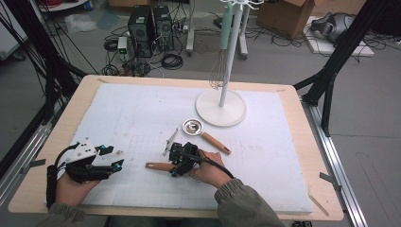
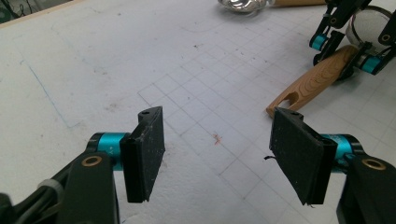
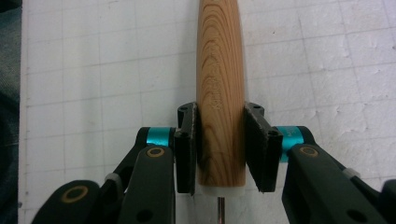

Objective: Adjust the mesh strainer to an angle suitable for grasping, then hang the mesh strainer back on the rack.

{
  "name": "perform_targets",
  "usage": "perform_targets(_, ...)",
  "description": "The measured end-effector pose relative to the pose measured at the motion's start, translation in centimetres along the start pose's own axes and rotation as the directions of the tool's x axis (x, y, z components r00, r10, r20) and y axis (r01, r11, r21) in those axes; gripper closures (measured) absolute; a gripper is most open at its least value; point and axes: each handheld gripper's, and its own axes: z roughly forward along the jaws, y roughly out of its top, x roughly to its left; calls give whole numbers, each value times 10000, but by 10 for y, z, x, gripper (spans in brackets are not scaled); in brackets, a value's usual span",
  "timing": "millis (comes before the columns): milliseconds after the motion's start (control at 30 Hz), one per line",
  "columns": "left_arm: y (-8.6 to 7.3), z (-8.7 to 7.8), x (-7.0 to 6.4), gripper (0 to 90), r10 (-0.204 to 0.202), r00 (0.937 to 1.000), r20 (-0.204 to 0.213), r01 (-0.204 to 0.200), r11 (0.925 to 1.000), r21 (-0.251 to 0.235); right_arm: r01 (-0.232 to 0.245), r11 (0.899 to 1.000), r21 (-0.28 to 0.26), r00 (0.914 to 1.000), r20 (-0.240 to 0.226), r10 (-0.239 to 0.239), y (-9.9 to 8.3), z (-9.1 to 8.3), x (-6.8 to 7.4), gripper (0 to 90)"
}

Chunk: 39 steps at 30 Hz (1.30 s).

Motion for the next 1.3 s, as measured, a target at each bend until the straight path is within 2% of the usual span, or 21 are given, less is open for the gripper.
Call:
perform_targets(200,0,0,0,363,2,10000,1,-2,10000,7,51,10000,-79,10000,64,-51,-1,0,1,681)
perform_targets(633,0,0,1,366,-32,10000,38,32,10000,-14,-142,9998,-121,9999,23,143,-1,-1,0,686)
perform_targets(733,-1,0,1,366,-37,10000,52,37,10000,-16,-249,9996,-136,9996,-119,247,-2,-1,-1,686)
perform_targets(900,0,-1,0,366,-21,10000,97,22,10000,-57,-268,9985,-480,9996,-65,265,-4,-5,-2,689)
perform_targets(1033,0,1,0,366,-53,9998,190,55,9999,-96,-380,9965,-742,9987,-380,352,-7,-9,-4,690)
perform_targets(1200,1,1,-1,367,-10,9994,333,15,9999,-145,-379,9942,-1004,9983,-473,333,-8,-15,-3,691)
perform_targets(1300,1,2,-2,367,21,9992,397,-15,9999,-150,-344,9950,-940,9980,-563,292,-9,-17,-3,691)
